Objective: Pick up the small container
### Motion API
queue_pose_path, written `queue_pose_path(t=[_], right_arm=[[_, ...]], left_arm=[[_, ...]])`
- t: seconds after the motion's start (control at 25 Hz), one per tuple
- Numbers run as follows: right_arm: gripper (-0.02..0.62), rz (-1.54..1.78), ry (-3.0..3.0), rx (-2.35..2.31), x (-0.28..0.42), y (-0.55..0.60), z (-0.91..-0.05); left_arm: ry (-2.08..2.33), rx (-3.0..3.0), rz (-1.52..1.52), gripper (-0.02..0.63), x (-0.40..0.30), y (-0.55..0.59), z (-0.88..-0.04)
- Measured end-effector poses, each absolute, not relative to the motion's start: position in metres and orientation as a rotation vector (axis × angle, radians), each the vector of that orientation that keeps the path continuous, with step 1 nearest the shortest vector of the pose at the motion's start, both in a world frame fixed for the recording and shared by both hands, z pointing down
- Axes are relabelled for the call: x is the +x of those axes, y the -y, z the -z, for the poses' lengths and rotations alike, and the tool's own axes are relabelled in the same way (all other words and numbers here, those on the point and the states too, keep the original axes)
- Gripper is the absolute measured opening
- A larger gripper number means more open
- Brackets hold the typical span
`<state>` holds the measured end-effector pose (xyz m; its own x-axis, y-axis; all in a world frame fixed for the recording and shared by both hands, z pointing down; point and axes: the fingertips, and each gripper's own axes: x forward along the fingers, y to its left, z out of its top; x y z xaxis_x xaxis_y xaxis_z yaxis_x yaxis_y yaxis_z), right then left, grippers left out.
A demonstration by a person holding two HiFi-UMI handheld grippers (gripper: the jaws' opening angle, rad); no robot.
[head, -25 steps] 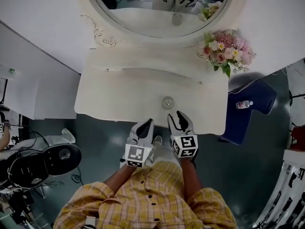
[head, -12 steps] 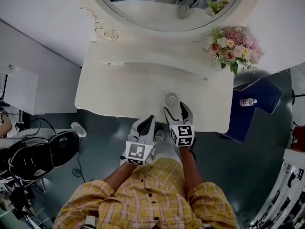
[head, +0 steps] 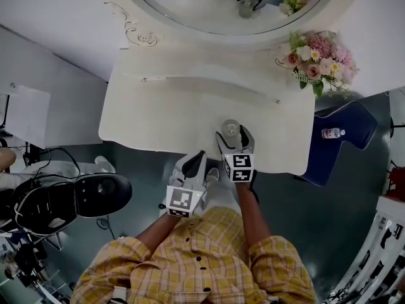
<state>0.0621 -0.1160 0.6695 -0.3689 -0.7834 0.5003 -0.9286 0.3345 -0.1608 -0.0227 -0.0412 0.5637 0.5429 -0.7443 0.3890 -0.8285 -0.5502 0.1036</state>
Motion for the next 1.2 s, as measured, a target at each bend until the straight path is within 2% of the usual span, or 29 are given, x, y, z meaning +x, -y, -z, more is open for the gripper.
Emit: queue_pose_path(t=[1.2], right_arm=[[0.366, -0.602, 2.088, 1.562, 0.057, 0.147, -0.713]], left_arm=[[1.315, 2.461, -0.442, 0.000, -0.024, 0.038, -0.572]])
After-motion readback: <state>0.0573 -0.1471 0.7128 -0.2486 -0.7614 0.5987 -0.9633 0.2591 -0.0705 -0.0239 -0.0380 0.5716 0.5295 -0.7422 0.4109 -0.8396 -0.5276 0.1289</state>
